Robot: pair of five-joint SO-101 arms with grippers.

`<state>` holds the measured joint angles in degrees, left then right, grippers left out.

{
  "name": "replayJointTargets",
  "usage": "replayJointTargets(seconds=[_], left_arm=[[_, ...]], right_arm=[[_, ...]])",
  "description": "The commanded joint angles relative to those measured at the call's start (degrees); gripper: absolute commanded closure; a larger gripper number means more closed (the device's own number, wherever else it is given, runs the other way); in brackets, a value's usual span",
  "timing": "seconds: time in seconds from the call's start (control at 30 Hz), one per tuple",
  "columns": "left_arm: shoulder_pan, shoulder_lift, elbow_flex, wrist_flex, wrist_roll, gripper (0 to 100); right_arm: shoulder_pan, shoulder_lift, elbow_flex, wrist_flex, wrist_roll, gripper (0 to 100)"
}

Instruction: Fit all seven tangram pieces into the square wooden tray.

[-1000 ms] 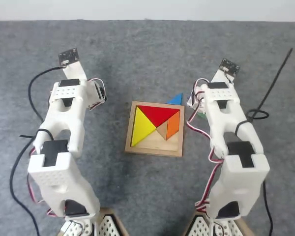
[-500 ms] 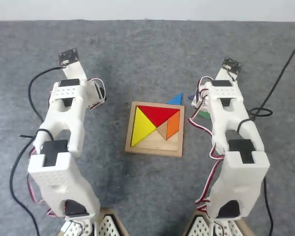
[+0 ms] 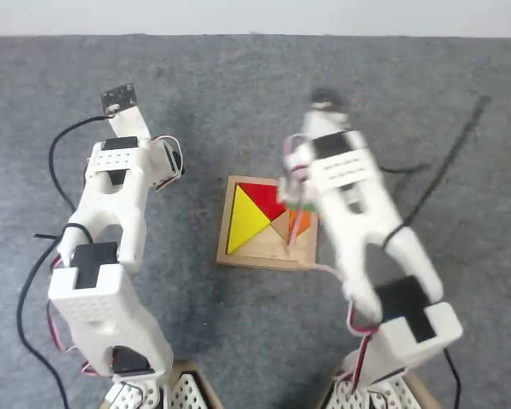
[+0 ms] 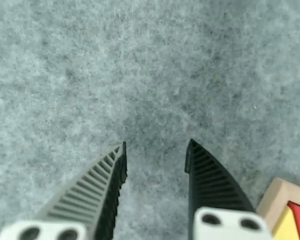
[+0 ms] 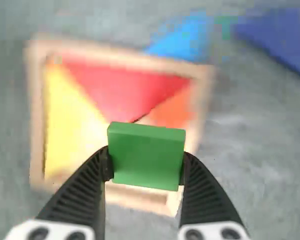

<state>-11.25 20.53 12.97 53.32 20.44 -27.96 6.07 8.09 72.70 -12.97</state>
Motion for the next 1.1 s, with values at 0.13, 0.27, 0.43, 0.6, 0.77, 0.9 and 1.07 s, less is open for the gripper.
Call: replayJointTargets(seconds=[0.13, 0.27, 0.43, 0.6, 0.77, 0.9, 1.07], left_arm=[[0.2, -3.7, -0.6, -0.4, -0.6, 81], [0.2, -3.7, -0.6, -0.4, -0.6, 81], [0.3, -3.7, -0.6, -0.4, -0.6, 81], [0.3, -3.7, -0.6, -0.4, -0.6, 81], [0.1, -3.7, -0.6, -0.4, -0.6, 81], [0.1, -3.7, -0.6, -0.4, -0.6, 81], [0.1, -3.7, -0.6, -0.4, -0.6, 81]], right_arm=[[-7.3, 3.9, -0.7, 0.5, 29.1, 99.1], [-8.9, 5.9, -0.4, 0.8, 32.7, 99.1], [-9.3, 6.2, -0.4, 1.1, 33.0, 99.1], [-9.3, 6.3, -0.4, 3.3, 37.1, 98.7], [-9.2, 6.3, -0.4, 3.2, 38.5, 94.6], [-9.1, 6.4, -0.4, 3.1, 39.8, 86.8], [-9.1, 6.4, -0.4, 3.2, 39.8, 85.0]])
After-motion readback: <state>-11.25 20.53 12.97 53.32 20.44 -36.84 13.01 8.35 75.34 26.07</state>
